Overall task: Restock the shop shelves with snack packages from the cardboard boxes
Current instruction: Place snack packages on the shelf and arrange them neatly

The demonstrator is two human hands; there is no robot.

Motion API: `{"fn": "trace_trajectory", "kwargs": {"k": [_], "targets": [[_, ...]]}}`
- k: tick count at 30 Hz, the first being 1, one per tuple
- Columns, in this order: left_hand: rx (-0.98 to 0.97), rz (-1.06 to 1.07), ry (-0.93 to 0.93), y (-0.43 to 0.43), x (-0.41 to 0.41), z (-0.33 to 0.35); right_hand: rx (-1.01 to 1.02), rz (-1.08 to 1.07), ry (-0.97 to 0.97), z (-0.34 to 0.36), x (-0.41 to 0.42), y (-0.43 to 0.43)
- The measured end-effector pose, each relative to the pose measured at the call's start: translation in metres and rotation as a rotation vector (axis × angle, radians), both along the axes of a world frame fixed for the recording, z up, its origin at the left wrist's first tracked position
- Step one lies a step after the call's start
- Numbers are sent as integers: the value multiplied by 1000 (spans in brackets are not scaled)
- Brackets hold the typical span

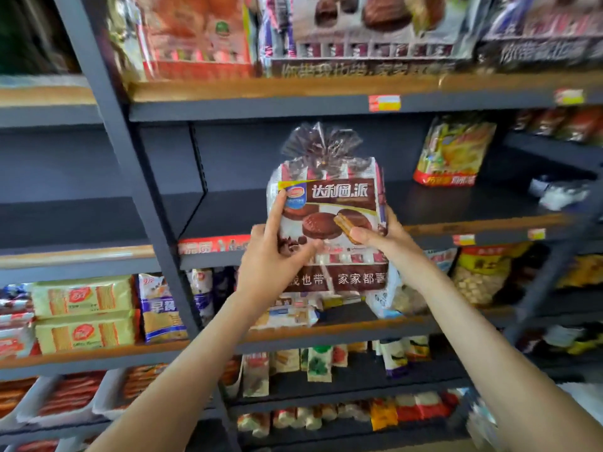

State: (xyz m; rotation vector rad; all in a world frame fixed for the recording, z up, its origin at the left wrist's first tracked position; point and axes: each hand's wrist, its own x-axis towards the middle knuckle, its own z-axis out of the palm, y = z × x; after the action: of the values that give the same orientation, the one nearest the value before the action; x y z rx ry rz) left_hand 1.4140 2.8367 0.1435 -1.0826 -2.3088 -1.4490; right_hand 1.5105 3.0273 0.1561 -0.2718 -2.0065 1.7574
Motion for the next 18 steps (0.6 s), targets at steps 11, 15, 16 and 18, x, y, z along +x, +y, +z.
{"fn": "trace_trajectory", "kwargs": {"k": [11, 15, 16, 18], "targets": [[-48, -10, -153, 171, 5, 42, -5, 8, -177, 27, 14, 169], [-59, 26, -147, 213, -14, 50, 78, 131, -233, 29, -2, 215], [-69, 35, -110, 224, -19, 52, 93, 149, -253, 29, -7, 226], [-94, 58, -39, 245, -27, 56, 124, 123, -279, 30, -16, 246]]}}
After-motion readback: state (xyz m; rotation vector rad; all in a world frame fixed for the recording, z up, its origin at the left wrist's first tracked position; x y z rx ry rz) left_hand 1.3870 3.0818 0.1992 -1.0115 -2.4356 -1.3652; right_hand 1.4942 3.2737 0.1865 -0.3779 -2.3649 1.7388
